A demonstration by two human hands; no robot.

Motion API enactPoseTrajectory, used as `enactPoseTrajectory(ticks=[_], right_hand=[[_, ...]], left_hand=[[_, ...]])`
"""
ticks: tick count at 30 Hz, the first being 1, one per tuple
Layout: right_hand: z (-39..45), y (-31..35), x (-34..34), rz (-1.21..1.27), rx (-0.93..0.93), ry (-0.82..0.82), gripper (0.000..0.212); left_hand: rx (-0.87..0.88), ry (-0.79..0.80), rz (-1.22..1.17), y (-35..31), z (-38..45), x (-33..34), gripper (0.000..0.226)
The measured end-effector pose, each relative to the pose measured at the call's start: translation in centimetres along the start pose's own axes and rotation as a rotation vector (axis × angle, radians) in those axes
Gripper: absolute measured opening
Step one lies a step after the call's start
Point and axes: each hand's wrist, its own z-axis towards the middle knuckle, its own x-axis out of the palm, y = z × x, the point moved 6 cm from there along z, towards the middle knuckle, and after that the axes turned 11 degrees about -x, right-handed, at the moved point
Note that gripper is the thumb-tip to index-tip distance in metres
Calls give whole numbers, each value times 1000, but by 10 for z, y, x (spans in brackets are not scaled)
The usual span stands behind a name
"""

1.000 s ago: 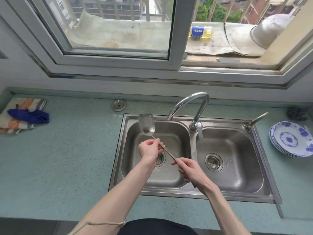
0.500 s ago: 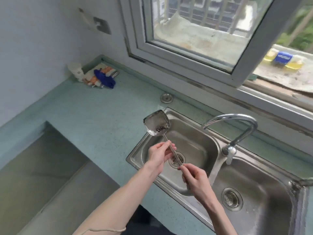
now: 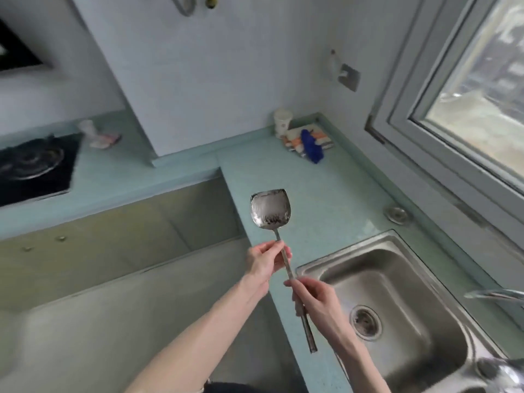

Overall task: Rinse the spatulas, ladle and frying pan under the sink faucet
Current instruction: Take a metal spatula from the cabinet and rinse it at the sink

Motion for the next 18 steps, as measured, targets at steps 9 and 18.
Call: enactPoseTrajectory(ticks=[9,18], right_hand=[[46,41,169,-50,-83,197,23],[84,70,352,-73,-83,462,18]], left_hand=[[47,-103,-217,-78,-10,-176,15],[138,-257,-324,-136,-23,-366,23]])
